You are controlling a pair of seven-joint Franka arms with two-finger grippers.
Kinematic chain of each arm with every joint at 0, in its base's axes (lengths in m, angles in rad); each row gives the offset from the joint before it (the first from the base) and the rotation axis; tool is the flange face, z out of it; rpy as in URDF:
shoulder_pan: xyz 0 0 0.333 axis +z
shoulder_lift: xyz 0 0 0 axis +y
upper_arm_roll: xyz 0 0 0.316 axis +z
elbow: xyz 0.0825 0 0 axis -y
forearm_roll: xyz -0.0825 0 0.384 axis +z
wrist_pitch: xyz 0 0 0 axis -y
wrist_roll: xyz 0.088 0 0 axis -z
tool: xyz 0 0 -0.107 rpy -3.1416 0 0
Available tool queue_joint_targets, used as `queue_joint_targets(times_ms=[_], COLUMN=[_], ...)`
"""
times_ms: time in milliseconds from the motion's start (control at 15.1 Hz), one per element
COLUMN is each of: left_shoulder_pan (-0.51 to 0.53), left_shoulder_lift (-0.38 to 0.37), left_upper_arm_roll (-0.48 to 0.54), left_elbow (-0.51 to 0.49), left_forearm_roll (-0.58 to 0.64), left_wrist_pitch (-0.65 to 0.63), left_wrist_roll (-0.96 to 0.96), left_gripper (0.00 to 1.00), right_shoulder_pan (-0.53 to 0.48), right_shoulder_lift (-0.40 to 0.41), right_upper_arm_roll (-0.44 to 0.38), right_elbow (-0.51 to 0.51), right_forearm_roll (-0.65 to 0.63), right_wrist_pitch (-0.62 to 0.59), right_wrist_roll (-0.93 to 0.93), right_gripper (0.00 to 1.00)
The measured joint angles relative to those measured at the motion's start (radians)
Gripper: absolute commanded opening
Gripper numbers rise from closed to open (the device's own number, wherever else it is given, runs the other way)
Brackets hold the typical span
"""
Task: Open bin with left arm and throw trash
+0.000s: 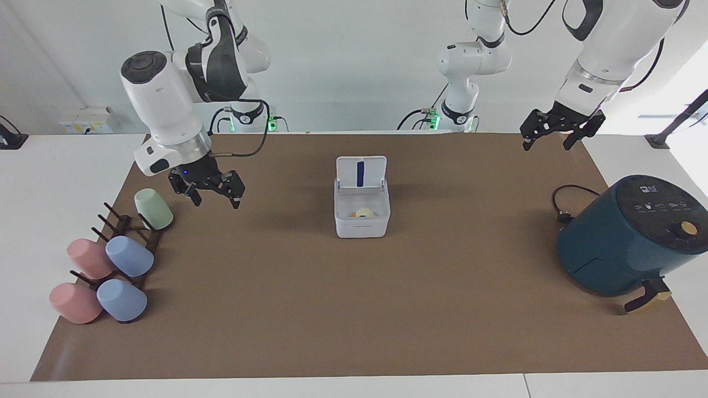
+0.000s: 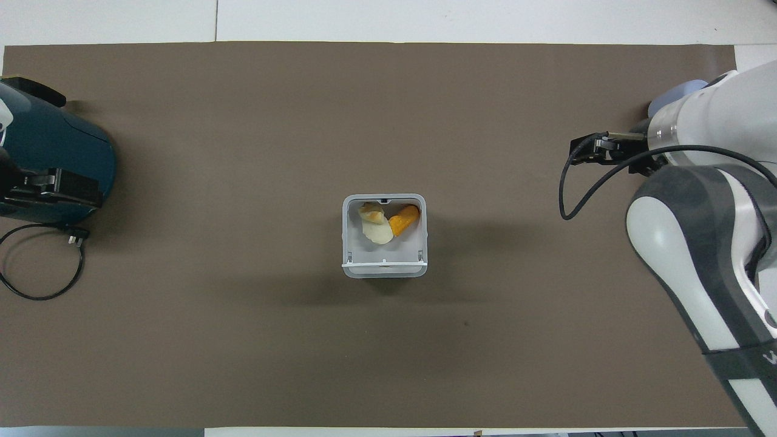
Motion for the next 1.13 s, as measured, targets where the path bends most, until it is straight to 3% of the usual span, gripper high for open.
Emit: queue_joint_targets(times_ms=[597,1128], left_shoulder_pan=[0.000,-0.001], left_shoulder_lift=[0.000,0.000], left_upper_arm_roll=[0.000,-0.004], left_elbow=[0.000,0.000], left_forearm_roll=[0.000,0.000], left_wrist_pitch=[0.002,0.002], left_wrist_roll=[0.000,0.000], left_gripper=[1.00,1.00], right_shoulder_pan=[-0.029,-0.027], right_shoulder_lift=[-0.035,-0.034], right_upper_arm_roll=[0.009,0.018], right_elbow=[0.139,0.142], right_forearm_roll=[-0.035,-0.036], right_wrist_pitch=[-0.210,-0.269], right_wrist_roll=[-0.042,-0.051], right_gripper=[1.00,1.00])
